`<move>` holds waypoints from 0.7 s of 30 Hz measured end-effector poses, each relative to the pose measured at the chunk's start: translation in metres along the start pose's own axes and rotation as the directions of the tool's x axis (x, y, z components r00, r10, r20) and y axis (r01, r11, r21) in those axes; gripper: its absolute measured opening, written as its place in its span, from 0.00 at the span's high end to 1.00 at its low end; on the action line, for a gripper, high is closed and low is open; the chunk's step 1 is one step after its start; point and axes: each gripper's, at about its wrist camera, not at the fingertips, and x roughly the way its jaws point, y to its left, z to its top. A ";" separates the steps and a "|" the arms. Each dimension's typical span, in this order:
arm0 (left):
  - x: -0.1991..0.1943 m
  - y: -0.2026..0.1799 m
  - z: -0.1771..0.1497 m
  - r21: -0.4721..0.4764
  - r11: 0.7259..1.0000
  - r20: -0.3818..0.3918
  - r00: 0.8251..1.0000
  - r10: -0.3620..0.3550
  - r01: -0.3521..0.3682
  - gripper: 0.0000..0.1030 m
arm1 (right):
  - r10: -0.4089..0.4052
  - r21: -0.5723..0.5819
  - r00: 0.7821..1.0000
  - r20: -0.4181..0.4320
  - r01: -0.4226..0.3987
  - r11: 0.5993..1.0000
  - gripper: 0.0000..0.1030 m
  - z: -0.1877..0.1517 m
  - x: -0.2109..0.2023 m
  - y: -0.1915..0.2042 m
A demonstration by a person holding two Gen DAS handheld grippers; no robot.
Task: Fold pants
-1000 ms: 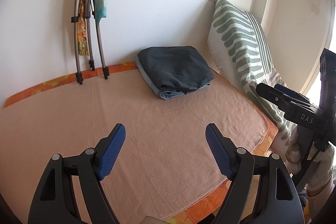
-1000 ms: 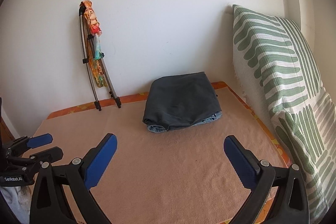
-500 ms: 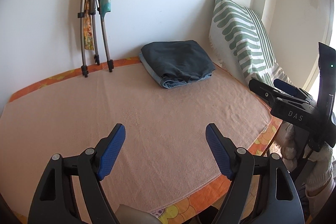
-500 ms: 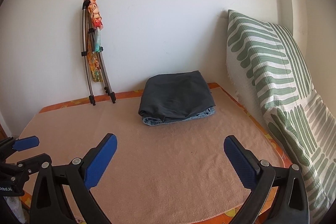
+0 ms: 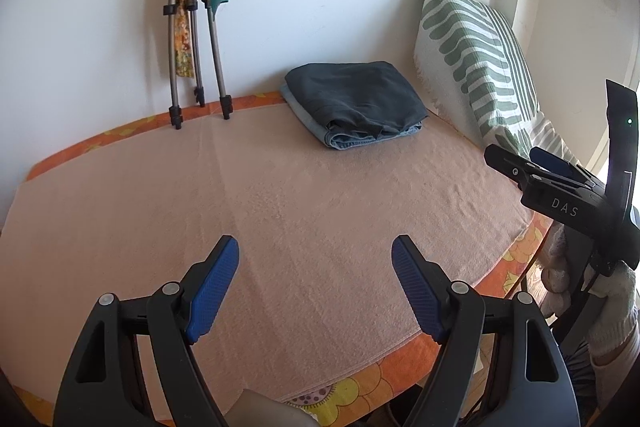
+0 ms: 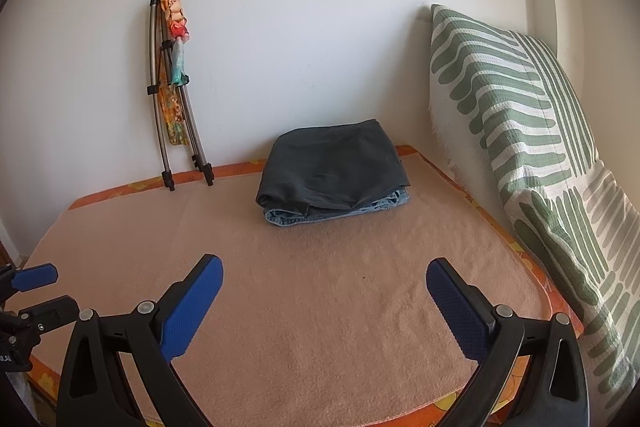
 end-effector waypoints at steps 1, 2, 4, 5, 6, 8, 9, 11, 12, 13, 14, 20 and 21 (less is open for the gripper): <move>0.000 0.000 -0.001 0.001 1.000 0.000 1.000 -0.001 0.001 0.23 | 0.000 0.003 1.000 -0.004 0.000 1.000 0.00 -0.001 0.001 0.000; 0.000 0.000 -0.001 0.003 1.000 -0.001 1.000 -0.001 0.001 0.23 | 0.003 0.006 1.000 -0.007 -0.003 1.000 0.00 -0.001 0.002 0.000; 0.001 0.000 -0.003 0.005 1.000 -0.006 1.000 -0.001 0.001 0.23 | 0.013 0.012 1.000 -0.009 -0.012 1.000 0.00 -0.001 0.002 0.001; 0.001 0.000 -0.003 0.004 1.000 -0.007 1.000 -0.004 0.004 0.23 | 0.017 0.011 1.000 -0.008 -0.017 1.000 0.00 -0.001 0.002 0.001; 0.001 0.000 -0.003 0.002 1.000 -0.007 1.000 -0.006 0.006 0.23 | 0.018 0.009 1.000 -0.005 -0.018 1.000 0.00 0.000 0.001 0.002; 0.000 0.001 -0.003 -0.003 1.000 -0.002 1.000 -0.014 0.014 0.23 | 0.016 0.000 1.000 0.001 -0.016 1.000 0.00 0.000 0.000 0.004; -0.001 0.002 -0.003 -0.008 1.000 0.006 1.000 -0.016 0.016 0.23 | 0.015 -0.003 1.000 0.003 -0.015 1.000 0.00 0.000 0.000 0.004; -0.003 0.003 -0.002 -0.007 1.000 0.017 1.000 -0.013 0.013 0.22 | 0.013 -0.003 1.000 0.004 -0.013 1.000 0.00 -0.001 0.000 0.004; -0.004 0.003 -0.002 -0.005 1.000 0.022 1.000 -0.011 0.011 0.21 | 0.014 0.002 1.000 0.004 -0.014 1.000 0.00 -0.001 0.000 0.003; -0.005 0.003 -0.002 -0.004 1.000 0.025 1.000 -0.007 0.007 0.21 | 0.016 0.007 1.000 0.003 -0.016 1.000 0.00 -0.001 0.000 0.003; -0.005 0.003 -0.002 -0.005 1.000 0.025 1.000 -0.007 0.007 0.21 | 0.018 0.012 1.000 0.002 -0.018 1.000 0.00 -0.001 0.000 0.002; -0.004 0.003 -0.004 0.001 1.000 0.023 1.000 -0.001 0.001 0.21 | 0.017 0.014 1.000 0.002 -0.017 1.000 0.00 0.000 0.000 0.002; -0.004 0.004 -0.004 0.002 1.000 0.026 1.000 0.004 -0.004 0.21 | 0.020 0.015 1.000 0.001 -0.020 1.000 0.00 0.000 0.000 0.002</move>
